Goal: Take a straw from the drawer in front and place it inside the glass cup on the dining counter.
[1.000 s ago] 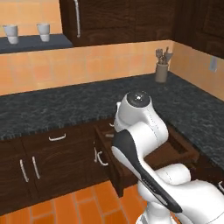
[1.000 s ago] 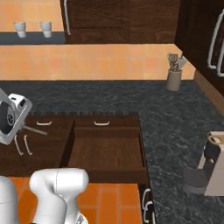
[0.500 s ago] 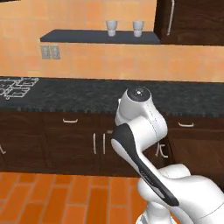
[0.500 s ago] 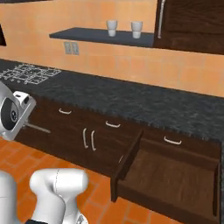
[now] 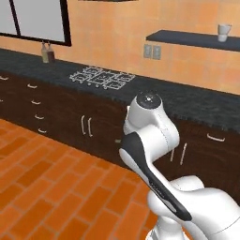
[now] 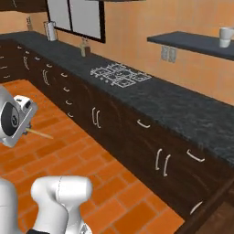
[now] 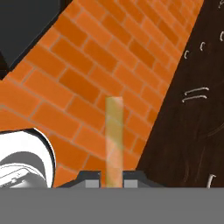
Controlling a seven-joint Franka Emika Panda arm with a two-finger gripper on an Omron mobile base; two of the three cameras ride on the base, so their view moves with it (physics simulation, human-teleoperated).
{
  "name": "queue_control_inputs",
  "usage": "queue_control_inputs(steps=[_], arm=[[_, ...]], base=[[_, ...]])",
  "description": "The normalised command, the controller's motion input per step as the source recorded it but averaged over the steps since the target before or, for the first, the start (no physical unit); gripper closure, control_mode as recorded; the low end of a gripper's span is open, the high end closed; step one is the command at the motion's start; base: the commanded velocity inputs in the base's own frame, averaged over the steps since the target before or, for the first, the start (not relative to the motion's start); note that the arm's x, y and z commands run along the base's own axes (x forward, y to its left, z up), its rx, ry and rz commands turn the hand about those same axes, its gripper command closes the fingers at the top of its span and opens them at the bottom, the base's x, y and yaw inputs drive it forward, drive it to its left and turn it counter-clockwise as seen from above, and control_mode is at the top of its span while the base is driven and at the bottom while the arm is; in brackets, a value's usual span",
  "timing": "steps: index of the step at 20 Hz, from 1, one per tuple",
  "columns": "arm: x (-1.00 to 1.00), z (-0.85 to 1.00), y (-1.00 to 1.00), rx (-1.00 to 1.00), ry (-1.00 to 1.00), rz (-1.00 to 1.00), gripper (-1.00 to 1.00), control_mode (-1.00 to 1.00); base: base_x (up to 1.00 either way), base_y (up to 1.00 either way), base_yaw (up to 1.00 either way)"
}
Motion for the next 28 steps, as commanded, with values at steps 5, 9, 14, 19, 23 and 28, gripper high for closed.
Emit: queue_control_inputs(steps=[5, 9, 14, 19, 23, 28], arm=[[0.00, 0.00, 0.00, 0.00, 0.00, 0.00, 1.00, 1.00], [0.00, 0.00, 0.00, 0.00, 0.00, 0.00, 1.00, 1.00], [0.00, 0.00, 0.00, 0.00, 0.00, 0.00, 1.00, 1.00], [0.00, 0.00, 0.00, 0.00, 0.00, 0.00, 1.00, 1.00], [0.00, 0.00, 0.00, 0.00, 0.00, 0.00, 1.00, 1.00], [0.00, 0.00, 0.00, 0.00, 0.00, 0.00, 1.00, 1.00]], base=[[0.01, 0.62, 0.65], [0.20, 0.44, 0.60], [0.21, 0.14, 0.57], [-0.09, 0.89, 0.44], [-0.62, 1.00, 0.33], [-0.10, 1.00, 0.31]])
